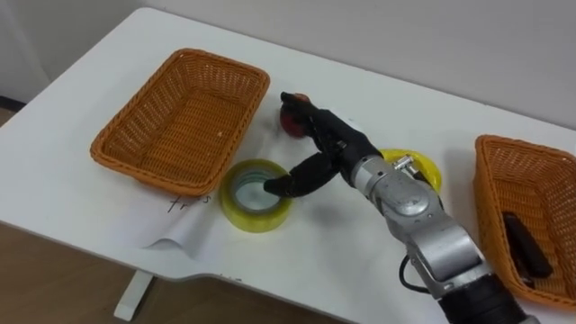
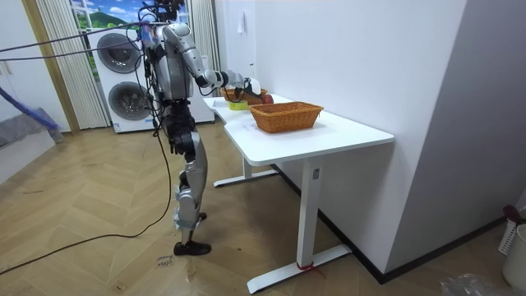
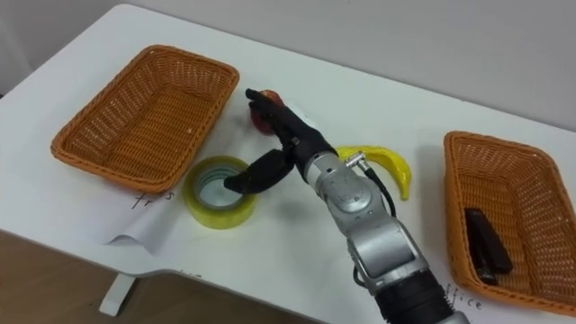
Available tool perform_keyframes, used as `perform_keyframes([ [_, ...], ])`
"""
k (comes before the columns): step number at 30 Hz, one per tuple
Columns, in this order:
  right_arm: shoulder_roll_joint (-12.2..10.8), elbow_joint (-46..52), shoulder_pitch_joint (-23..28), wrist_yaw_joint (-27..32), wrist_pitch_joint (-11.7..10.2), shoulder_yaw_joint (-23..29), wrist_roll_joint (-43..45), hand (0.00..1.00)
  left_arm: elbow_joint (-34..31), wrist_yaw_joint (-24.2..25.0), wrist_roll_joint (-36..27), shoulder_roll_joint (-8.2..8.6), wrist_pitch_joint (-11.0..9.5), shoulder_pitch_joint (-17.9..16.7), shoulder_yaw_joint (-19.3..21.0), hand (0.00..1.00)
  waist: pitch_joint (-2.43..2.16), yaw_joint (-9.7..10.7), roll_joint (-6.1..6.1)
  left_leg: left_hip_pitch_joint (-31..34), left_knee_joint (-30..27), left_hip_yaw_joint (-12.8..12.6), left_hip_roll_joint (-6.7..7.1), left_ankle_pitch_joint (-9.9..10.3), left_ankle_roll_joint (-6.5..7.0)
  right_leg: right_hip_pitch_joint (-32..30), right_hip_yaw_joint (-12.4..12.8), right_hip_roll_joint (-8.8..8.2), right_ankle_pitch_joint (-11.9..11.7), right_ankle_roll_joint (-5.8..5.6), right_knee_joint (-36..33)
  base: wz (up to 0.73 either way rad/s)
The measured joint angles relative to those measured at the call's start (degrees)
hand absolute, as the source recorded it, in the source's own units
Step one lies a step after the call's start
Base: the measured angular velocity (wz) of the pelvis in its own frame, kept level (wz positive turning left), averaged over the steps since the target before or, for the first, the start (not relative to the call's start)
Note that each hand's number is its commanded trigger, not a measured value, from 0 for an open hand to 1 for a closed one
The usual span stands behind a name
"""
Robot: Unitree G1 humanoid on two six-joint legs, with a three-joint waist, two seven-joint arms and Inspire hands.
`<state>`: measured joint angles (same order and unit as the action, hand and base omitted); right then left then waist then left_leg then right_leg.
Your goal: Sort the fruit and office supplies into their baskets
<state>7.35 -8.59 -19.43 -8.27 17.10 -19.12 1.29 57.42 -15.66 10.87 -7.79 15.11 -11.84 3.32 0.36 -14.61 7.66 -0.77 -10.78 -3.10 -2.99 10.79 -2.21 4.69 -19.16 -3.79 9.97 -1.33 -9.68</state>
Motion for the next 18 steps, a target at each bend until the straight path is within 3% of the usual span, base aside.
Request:
perform_keyframes([
  [8, -0.01, -4.20, -0.01, 1.28, 0.01, 0.01, -0.49, 0.00, 0.57, 0.07, 0.05, -0.01, 0.06, -0.23, -0.02, 0.00, 0.15, -0.08, 0.23, -0.72, -0.09, -0.01, 0.14, -0.04, 0.07, 0.41, -0.01, -0.17, 0.00, 0.00, 0.00, 0.00],
  [18, 0.03, -6.57, -0.34, 1.53, 0.04, 0.02, 0.14, 0.00, 0.31, 1.50, 0.07, 0.06, 1.78, -0.17, -0.25, 0.00, 0.26, -0.79, 0.13, -0.39, 0.31, 0.06, 0.15, -0.03, 0.07, 0.30, 0.08, -0.14, 0.00, 0.00, -0.07, 0.00],
])
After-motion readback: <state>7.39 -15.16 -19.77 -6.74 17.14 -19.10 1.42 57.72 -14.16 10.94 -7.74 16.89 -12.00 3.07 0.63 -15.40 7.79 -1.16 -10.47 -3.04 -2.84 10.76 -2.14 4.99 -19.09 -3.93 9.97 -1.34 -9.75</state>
